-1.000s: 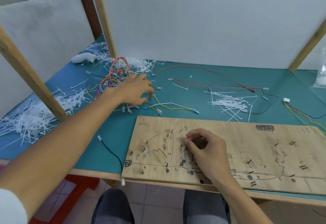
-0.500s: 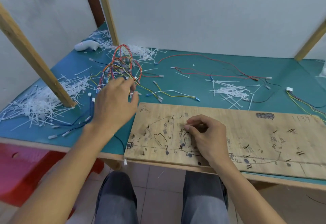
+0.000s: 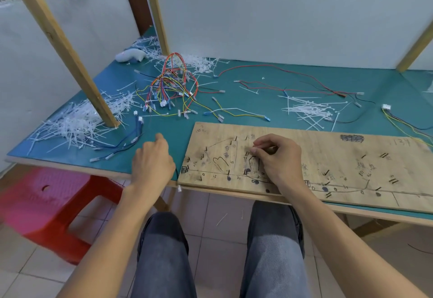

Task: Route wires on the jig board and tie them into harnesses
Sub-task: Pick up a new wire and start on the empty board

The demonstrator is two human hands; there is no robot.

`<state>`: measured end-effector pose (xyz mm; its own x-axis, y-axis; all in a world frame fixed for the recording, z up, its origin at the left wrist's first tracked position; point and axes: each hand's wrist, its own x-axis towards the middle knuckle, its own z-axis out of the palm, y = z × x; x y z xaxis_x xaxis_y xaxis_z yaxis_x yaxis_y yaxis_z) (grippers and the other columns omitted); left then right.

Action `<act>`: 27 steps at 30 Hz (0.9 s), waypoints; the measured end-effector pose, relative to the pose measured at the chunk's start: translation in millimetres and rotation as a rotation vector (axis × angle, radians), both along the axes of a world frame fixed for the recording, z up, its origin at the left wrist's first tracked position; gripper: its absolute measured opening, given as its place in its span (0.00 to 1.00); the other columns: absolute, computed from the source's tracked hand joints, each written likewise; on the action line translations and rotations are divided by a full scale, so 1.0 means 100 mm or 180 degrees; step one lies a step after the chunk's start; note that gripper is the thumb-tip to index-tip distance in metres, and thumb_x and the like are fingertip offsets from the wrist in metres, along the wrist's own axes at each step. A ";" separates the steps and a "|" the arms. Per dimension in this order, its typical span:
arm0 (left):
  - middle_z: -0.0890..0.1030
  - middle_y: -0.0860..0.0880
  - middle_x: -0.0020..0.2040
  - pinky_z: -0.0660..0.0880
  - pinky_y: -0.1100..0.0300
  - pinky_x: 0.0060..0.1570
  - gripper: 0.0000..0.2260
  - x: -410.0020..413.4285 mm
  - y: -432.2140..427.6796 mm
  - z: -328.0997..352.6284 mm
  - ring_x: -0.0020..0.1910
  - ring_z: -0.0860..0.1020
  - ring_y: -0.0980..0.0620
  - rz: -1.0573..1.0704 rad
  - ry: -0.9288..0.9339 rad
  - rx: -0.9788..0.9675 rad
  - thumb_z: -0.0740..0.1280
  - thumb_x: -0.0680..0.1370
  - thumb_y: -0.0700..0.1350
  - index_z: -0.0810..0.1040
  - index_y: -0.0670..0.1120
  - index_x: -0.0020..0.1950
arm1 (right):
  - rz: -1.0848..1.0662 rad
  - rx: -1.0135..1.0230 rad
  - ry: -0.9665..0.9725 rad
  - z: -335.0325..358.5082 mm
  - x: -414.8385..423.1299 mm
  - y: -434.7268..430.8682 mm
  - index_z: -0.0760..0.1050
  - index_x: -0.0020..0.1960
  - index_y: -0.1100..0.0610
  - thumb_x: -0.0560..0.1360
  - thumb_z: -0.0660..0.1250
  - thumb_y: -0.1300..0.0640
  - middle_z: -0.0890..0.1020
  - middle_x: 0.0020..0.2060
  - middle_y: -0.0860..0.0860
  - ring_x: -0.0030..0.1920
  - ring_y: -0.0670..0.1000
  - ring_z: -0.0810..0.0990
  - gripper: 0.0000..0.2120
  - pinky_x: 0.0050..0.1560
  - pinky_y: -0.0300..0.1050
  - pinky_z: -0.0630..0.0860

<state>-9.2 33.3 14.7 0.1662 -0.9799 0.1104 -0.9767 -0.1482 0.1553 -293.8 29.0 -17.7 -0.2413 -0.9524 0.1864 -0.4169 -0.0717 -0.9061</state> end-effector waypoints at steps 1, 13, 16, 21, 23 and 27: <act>0.80 0.36 0.48 0.69 0.48 0.39 0.07 -0.01 0.00 0.02 0.49 0.80 0.32 0.0038 -0.0013 0.0037 0.67 0.80 0.38 0.71 0.40 0.54 | 0.0008 0.0006 0.0003 0.00 0.00 0.00 0.86 0.43 0.53 0.70 0.83 0.60 0.86 0.36 0.44 0.37 0.39 0.82 0.08 0.41 0.28 0.74; 0.82 0.39 0.51 0.76 0.48 0.44 0.17 -0.02 -0.22 0.16 0.54 0.80 0.34 0.0720 0.0563 0.0402 0.81 0.70 0.45 0.76 0.41 0.49 | 0.0024 0.0028 0.0076 -0.03 -0.01 -0.01 0.86 0.44 0.52 0.70 0.83 0.58 0.86 0.38 0.44 0.38 0.39 0.82 0.07 0.41 0.28 0.74; 0.81 0.40 0.53 0.74 0.47 0.44 0.24 -0.05 -0.27 0.18 0.57 0.80 0.35 0.0688 0.0268 0.0565 0.83 0.69 0.52 0.72 0.43 0.49 | 0.0006 0.0031 0.0136 -0.03 -0.01 -0.02 0.86 0.44 0.50 0.71 0.83 0.57 0.86 0.37 0.43 0.39 0.39 0.82 0.07 0.40 0.27 0.73; 0.76 0.45 0.47 0.71 0.49 0.42 0.15 -0.11 -0.21 0.12 0.47 0.76 0.40 0.0446 -0.0091 0.0609 0.75 0.77 0.49 0.71 0.45 0.47 | 0.0019 0.0041 0.0170 -0.04 -0.02 -0.02 0.85 0.44 0.49 0.71 0.83 0.55 0.86 0.37 0.42 0.40 0.39 0.83 0.07 0.41 0.29 0.74; 0.80 0.45 0.47 0.76 0.48 0.44 0.08 -0.08 -0.18 0.12 0.47 0.79 0.39 0.0289 0.0017 0.0539 0.72 0.79 0.46 0.77 0.44 0.46 | 0.0054 0.0033 0.0208 -0.03 -0.01 -0.02 0.85 0.44 0.48 0.72 0.82 0.54 0.86 0.37 0.41 0.40 0.40 0.83 0.06 0.42 0.32 0.75; 0.86 0.51 0.38 0.84 0.53 0.39 0.07 -0.22 -0.02 0.26 0.35 0.86 0.48 -0.0224 0.1611 -0.0199 0.73 0.80 0.43 0.84 0.51 0.42 | 0.0280 -0.0005 0.0189 0.02 0.03 0.02 0.87 0.47 0.48 0.77 0.76 0.45 0.87 0.43 0.40 0.45 0.44 0.85 0.07 0.50 0.50 0.83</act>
<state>-30.9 31.1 40.9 0.1479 -0.9847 0.0920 -0.7841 -0.0601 0.6177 -291.0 30.8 -15.5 -0.1454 -0.9691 0.1994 -0.4618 -0.1118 -0.8799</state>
